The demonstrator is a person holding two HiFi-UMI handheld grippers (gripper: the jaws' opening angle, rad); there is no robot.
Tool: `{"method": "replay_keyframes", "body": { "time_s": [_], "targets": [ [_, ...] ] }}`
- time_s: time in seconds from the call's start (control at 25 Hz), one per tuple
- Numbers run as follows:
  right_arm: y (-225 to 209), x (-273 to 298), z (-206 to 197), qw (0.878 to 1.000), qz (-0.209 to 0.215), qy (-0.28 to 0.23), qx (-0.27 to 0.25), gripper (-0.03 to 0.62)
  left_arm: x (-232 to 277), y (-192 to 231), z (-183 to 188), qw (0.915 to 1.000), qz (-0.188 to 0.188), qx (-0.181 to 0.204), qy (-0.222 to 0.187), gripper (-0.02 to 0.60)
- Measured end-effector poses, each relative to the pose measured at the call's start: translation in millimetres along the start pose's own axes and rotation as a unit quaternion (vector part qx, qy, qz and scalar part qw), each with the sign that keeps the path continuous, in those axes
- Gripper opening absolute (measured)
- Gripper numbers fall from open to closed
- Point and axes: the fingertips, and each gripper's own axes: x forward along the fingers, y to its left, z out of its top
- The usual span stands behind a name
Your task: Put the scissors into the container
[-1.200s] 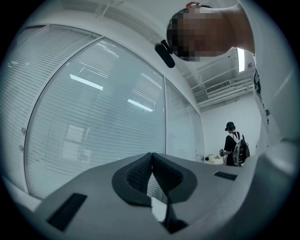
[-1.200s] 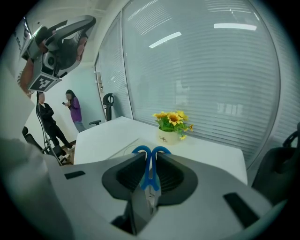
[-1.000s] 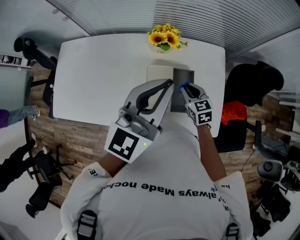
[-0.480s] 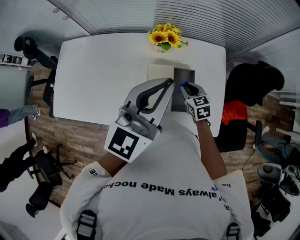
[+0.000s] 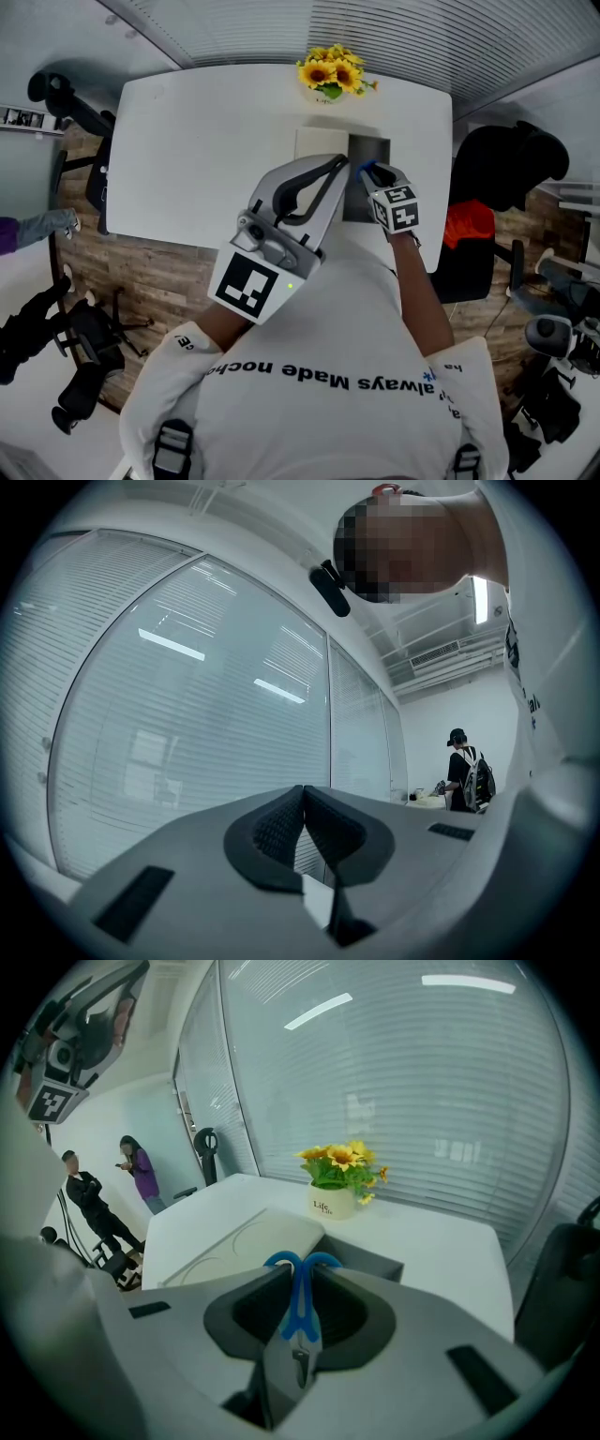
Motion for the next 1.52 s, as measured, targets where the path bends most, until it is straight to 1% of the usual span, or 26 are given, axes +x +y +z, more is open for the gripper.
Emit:
{"method": "replay_keyframes", "body": {
  "time_s": [1.0, 1.52],
  "targets": [
    [-11, 32, -18, 0.997, 0.002, 0.048, 0.054, 0.083, -1, 7, -2, 1.0, 0.006, -0.004, 0.001, 0.02],
    [-14, 47, -22, 0.996, -0.003, 0.07, 0.061, 0.083, -3, 11, -2, 0.9999, 0.01, -0.004, 0.002, 0.02]
  ]
}}
